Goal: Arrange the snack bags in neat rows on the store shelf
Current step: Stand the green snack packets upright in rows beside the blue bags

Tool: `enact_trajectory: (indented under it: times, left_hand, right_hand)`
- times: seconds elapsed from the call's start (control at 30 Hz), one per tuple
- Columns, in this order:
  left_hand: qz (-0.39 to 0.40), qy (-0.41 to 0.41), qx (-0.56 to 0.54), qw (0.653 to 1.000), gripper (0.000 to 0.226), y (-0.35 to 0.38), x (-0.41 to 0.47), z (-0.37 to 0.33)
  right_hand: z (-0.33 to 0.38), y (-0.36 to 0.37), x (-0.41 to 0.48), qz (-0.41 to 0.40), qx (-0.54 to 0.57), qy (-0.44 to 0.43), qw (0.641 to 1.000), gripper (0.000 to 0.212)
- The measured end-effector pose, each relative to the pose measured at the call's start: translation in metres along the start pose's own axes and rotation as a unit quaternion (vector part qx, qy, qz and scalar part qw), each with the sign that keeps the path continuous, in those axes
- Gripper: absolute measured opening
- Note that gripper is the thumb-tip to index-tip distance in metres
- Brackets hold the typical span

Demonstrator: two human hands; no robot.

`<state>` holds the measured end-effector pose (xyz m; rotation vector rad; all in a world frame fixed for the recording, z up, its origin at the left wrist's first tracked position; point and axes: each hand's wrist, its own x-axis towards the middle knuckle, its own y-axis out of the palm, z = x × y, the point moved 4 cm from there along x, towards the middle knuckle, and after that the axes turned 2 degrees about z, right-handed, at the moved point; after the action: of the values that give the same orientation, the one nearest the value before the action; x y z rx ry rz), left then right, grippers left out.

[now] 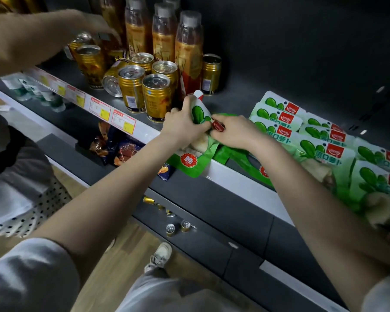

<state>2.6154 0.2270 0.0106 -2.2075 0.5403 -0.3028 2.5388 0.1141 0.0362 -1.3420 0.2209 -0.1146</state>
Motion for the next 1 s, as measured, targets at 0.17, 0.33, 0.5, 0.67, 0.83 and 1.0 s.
enact_trajectory:
  times: [0.17, 0.33, 0.5, 0.67, 0.83, 1.0]
  left_hand:
    - [-0.004, 0.012, 0.032, 0.999, 0.085, 0.002, -0.001, 0.001]
    - [-0.009, 0.037, 0.025, 0.999, 0.081, -0.001, -0.002, 0.002]
    - [-0.065, 0.042, -0.093, 0.993, 0.074, -0.009, -0.011, 0.003]
    - [-0.066, -0.015, -0.171, 0.983, 0.077, -0.013, -0.003, 0.01]
    - [-0.03, 0.038, -0.352, 0.935, 0.027, -0.016, -0.006, 0.015]
    - [-0.022, 0.101, -0.478, 0.872, 0.024, -0.036, -0.004, 0.004]
  right_hand:
    - [-0.004, 0.001, -0.003, -0.011, 0.009, 0.027, 1.0, 0.053]
    - [-0.017, 0.007, -0.001, -0.009, 0.115, 0.052, 0.992, 0.077]
    - [-0.017, 0.008, 0.005, -0.015, 0.146, 0.051, 0.988, 0.096]
    - [-0.018, 0.004, 0.016, -0.016, 0.149, 0.085, 0.985, 0.108]
    - [-0.02, -0.001, 0.022, -0.03, 0.214, 0.088, 0.973, 0.112]
    - [-0.016, -0.021, 0.017, -0.124, 0.378, 0.047, 0.916, 0.099]
